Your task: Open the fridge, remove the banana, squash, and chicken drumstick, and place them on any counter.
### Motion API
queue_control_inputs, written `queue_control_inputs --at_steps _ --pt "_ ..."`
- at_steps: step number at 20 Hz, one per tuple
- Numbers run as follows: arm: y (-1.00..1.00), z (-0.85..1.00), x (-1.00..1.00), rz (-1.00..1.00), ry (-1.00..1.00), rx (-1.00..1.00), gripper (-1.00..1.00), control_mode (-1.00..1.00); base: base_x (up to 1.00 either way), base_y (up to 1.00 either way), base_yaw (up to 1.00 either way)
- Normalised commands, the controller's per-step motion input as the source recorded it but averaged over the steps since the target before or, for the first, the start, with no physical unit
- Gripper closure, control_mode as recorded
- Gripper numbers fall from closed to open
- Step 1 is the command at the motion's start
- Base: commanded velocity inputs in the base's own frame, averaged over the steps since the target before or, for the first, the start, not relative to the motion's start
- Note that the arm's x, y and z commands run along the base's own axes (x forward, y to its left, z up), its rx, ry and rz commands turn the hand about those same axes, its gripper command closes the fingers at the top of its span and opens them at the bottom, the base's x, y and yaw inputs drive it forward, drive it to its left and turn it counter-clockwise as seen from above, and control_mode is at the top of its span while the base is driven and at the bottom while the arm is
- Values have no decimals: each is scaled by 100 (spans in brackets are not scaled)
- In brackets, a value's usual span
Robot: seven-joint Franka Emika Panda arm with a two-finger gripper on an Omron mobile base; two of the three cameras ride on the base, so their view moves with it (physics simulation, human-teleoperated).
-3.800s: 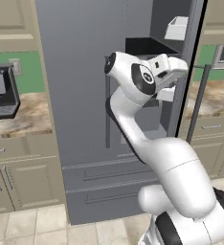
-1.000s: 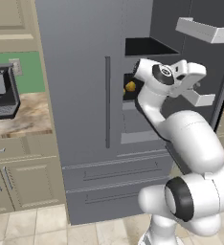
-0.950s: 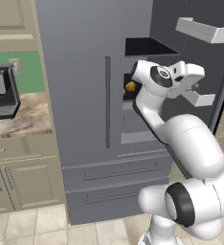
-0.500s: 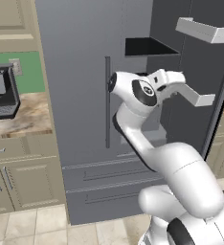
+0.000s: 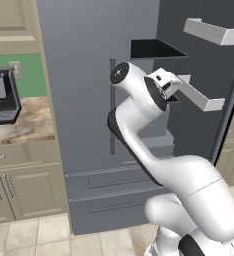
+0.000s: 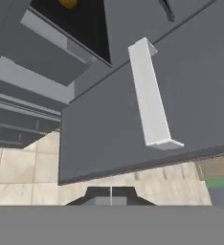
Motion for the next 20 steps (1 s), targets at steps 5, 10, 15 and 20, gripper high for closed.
queue_control_inputs --at_steps 5,10,15,20 --pt "25 -9 -1 6 0 17 100 -100 0 0 0" --pt "63 -4 30 0 4 3 -100 -100 0 0 0" --pt "13 0 6 -1 13 0 -100 -100 0 0 0" --pt "-7 -6 61 -3 1 24 -100 -100 0 0 0"
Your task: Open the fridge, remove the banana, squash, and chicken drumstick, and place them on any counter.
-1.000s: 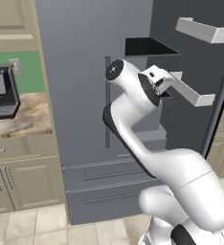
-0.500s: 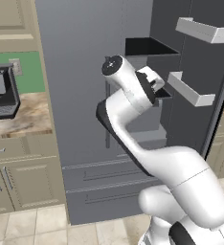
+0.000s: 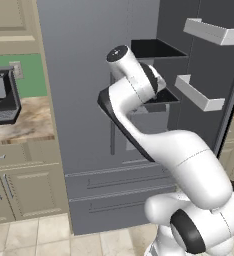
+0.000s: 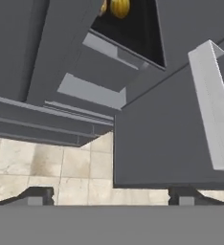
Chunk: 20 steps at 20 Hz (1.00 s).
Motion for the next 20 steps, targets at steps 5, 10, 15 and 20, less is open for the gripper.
queue_control_inputs --at_steps 5,10,15,20 --pt "5 0 56 -11 -9 21 -100 -100 0 0 0" --pt "39 -1 32 -21 -21 3 -100 -100 0 0 0" --pt "48 9 15 -15 -31 5 -100 -100 0 0 0" --pt "10 14 53 -6 -17 10 -100 -100 0 0 0"
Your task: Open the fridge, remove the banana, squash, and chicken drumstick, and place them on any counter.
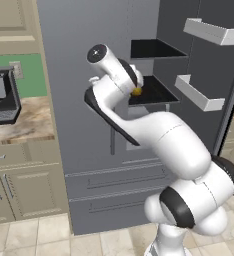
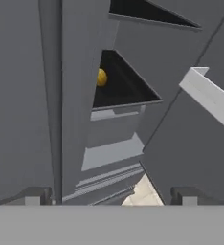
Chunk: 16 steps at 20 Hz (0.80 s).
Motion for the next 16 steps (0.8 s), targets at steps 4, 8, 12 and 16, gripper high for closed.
queue_control_inputs --at_steps 4,8,12,16 --pt "0 9 63 0 -18 8 -100 -100 0 0 0" --pt "0 7 54 4 -6 3 -100 -100 0 0 0" --pt "0 0 24 0 0 0 -100 -100 0 0 0" --pt "0 0 31 0 0 0 -100 -100 0 0 0"
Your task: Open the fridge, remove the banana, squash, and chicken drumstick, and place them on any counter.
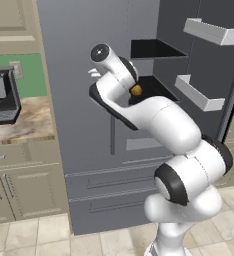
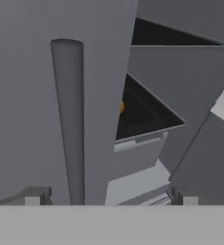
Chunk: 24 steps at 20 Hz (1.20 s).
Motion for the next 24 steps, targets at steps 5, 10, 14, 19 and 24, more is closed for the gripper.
queue_control_inputs --at_steps 5,10,14,19,24 --pt "0 0 39 3 -10 0 -100 -100 0 0 0" --pt "0 0 49 3 -5 0 -100 -100 0 0 0" --pt "1 0 49 3 0 0 -100 -100 0 0 0" --pt "13 0 50 0 0 0 -100 -100 0 0 0" --pt "27 0 43 0 -2 0 -100 -100 0 0 0"
